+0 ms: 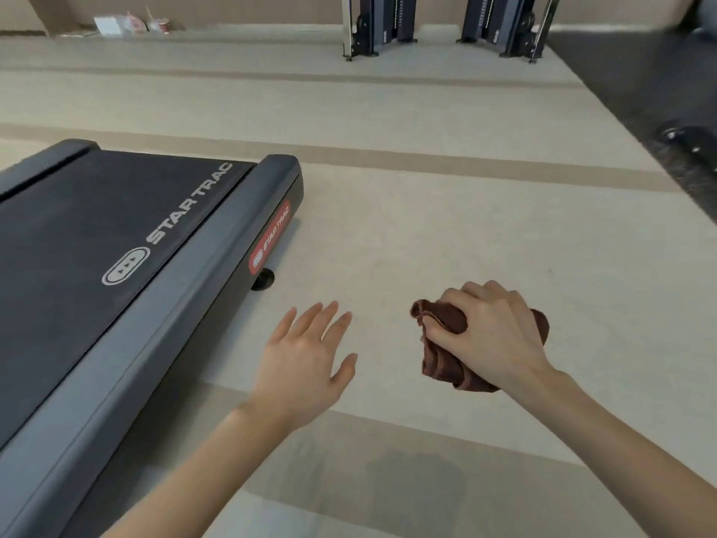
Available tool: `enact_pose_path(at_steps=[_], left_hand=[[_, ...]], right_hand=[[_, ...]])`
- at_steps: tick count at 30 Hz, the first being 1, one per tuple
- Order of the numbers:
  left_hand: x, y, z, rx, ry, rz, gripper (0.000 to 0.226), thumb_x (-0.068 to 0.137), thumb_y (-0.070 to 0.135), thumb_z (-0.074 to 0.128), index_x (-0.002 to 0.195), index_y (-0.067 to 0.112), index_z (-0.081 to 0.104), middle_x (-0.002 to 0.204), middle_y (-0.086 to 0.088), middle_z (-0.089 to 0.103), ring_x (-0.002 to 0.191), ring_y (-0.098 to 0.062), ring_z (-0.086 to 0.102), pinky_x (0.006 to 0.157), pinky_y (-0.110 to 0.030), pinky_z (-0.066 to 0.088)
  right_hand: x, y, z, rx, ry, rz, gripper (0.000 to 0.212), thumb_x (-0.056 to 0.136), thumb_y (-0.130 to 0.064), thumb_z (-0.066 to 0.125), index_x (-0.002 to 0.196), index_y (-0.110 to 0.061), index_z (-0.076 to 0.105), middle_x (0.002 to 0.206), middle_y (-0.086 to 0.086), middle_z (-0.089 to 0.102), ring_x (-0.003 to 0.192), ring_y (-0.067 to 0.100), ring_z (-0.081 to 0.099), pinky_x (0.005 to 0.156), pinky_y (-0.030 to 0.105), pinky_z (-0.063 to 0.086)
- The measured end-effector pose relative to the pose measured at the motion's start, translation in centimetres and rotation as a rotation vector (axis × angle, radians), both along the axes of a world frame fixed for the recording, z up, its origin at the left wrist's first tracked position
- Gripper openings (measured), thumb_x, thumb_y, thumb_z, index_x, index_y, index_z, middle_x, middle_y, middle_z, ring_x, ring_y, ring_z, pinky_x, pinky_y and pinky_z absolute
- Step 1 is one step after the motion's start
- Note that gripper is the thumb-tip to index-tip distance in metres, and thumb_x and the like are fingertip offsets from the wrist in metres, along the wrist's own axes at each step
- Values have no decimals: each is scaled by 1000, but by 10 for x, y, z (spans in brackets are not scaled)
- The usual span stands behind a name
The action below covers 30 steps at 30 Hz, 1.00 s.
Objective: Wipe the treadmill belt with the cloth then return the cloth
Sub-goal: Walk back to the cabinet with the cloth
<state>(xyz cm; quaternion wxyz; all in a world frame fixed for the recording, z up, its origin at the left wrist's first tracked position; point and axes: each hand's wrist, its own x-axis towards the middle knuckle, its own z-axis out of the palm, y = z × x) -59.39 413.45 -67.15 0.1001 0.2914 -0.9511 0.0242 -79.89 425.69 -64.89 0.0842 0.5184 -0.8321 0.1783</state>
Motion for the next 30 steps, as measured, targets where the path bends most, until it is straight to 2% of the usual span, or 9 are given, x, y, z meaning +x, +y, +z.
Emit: enact_pose_path(at_steps=[5,11,21,26,30], left_hand=[[-49,15,97,59,-23,-66,55,84,44,38,120,12,65,125,-9,63,111,-27,61,96,-48,44],[-96,30,246,62,14,-89,53,87,41,38,122,10,64,126,-11,62,113,-31,60,98,-51,44],[-131,50,524,26,112,-14,52,88,43,39,119,10,65,120,-11,65,115,-30,59,98,-52,44],[-145,64,630,-7,113,-16,53,88,45,39,119,11,65,119,-10,65,116,-31,58,98,-52,44],[-147,72,694,-52,128,43,54,88,44,38,121,10,64,121,-11,64,118,-32,56,101,-53,41]], right_hand=[[-17,10,86,33,-72,-98,45,74,-57,40,69,-22,67,63,-4,60,64,27,54,63,33,40],[-47,39,223,85,-25,-149,41,75,-54,42,67,-21,66,60,-4,57,60,26,53,59,33,40],[-89,54,500,11,67,-83,34,72,-49,44,68,-22,65,62,-5,56,60,25,51,57,35,43],[-109,54,621,-49,113,-67,34,72,-48,45,68,-22,66,62,-4,56,61,25,52,58,34,42],[-108,55,688,-90,132,-6,37,72,-51,44,69,-21,66,63,-4,57,63,26,53,60,35,42]])
